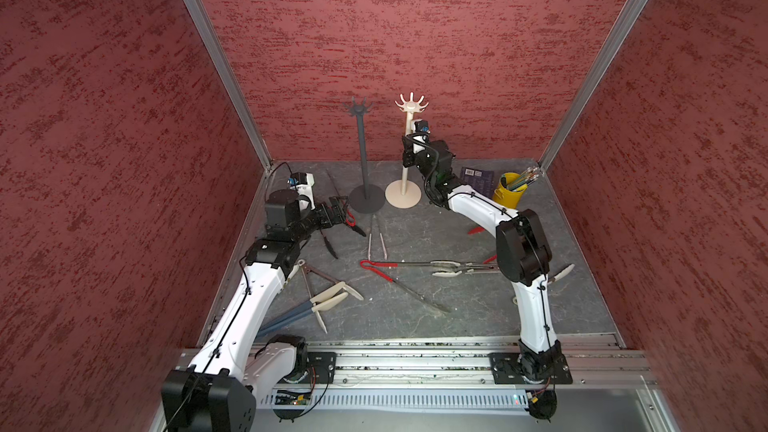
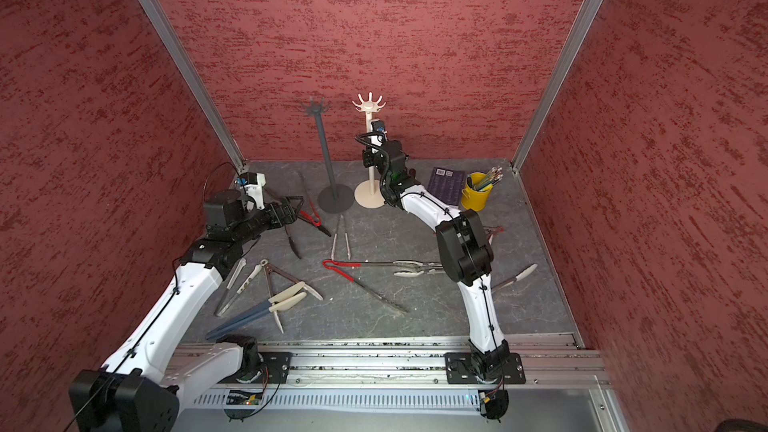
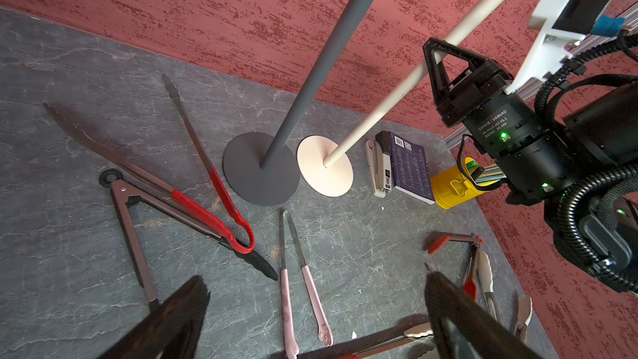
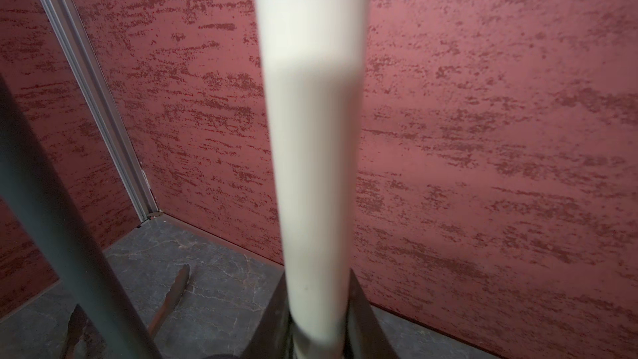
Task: Hang food tongs on kitchen utensil racks
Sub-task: Move the rack to the center of the board.
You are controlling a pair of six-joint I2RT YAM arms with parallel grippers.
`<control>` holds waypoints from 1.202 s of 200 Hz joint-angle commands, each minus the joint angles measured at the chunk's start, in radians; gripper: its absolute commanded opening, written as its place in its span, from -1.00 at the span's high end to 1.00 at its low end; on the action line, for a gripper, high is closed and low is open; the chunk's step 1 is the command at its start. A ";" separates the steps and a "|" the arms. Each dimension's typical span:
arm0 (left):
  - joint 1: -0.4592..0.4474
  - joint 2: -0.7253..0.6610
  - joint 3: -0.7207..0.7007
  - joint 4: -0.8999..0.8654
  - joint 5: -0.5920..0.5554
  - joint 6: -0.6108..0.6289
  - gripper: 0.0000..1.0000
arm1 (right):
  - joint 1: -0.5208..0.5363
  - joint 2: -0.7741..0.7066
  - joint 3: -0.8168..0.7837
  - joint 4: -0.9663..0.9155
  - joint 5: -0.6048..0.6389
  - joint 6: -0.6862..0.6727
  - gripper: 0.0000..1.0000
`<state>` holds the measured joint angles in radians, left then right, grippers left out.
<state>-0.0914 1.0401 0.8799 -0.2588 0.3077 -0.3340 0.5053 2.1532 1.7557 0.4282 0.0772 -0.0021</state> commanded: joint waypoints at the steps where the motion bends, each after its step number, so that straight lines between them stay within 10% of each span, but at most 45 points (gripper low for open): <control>1: 0.006 0.016 -0.002 0.043 0.033 -0.014 -0.99 | 0.025 -0.097 -0.052 0.040 0.006 0.010 1.00; 240: -0.171 0.088 0.018 0.073 -0.050 -0.023 -0.99 | 0.051 -0.609 -0.546 0.012 0.153 -0.033 1.00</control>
<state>-0.2436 1.1172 0.8810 -0.2085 0.2810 -0.3626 0.5537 1.6146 1.2137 0.3004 0.1764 -0.0135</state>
